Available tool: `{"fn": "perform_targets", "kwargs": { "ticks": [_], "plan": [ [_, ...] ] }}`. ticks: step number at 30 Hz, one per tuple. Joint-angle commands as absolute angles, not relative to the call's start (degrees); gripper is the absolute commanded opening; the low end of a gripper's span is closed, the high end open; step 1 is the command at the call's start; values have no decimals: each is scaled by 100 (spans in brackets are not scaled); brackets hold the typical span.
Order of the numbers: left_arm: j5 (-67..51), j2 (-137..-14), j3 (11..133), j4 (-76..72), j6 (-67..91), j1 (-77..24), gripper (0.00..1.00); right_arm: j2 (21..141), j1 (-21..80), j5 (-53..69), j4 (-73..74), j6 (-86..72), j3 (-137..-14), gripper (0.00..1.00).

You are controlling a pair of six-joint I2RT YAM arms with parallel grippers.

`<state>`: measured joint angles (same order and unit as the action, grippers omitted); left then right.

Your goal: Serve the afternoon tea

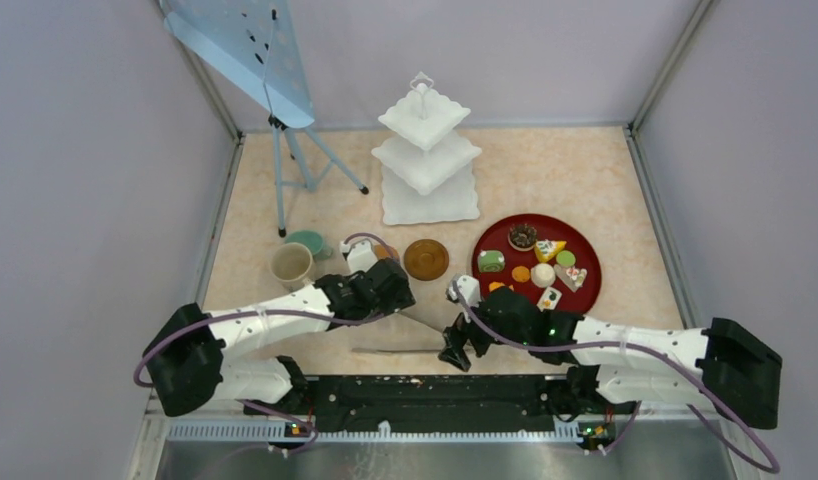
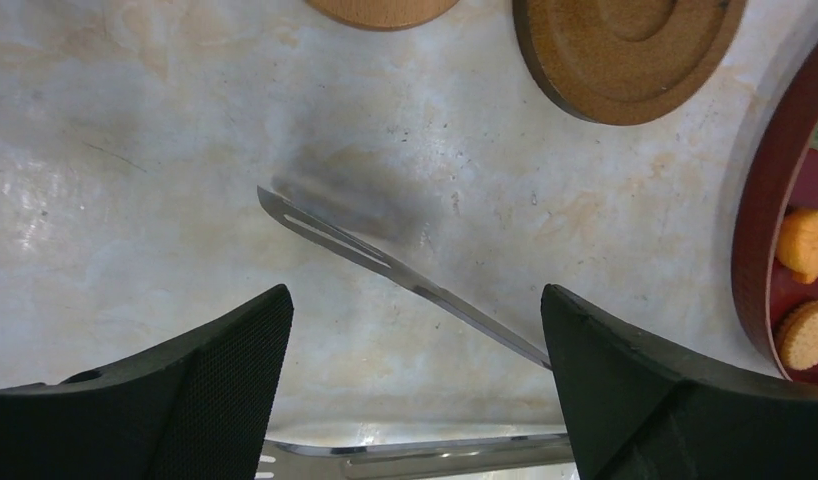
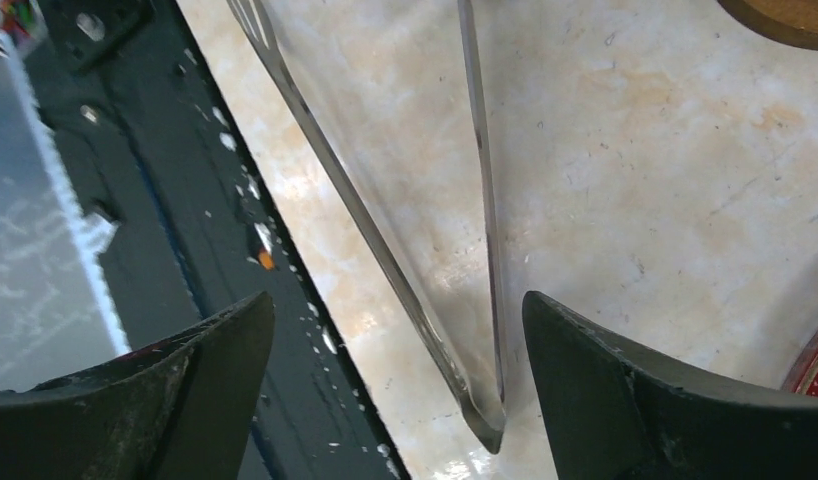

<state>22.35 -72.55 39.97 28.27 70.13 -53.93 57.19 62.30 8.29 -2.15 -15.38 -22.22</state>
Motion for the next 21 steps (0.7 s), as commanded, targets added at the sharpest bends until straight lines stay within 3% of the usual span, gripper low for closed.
{"fn": "perform_targets", "kwargs": {
  "ticks": [1,10,21],
  "plan": [
    [2436,-6541,4206,2814,6037,-5370,99,6085,6567,141,-414,-996,-2535,97],
    [2397,-5073,4774,2780,4251,-5239,99,7091,6738,-78,-856,-335,-2787,99],
    [3000,-4449,5629,3167,3036,-5232,99,8093,6959,-183,-1379,264,-3071,95]
  ]
}}
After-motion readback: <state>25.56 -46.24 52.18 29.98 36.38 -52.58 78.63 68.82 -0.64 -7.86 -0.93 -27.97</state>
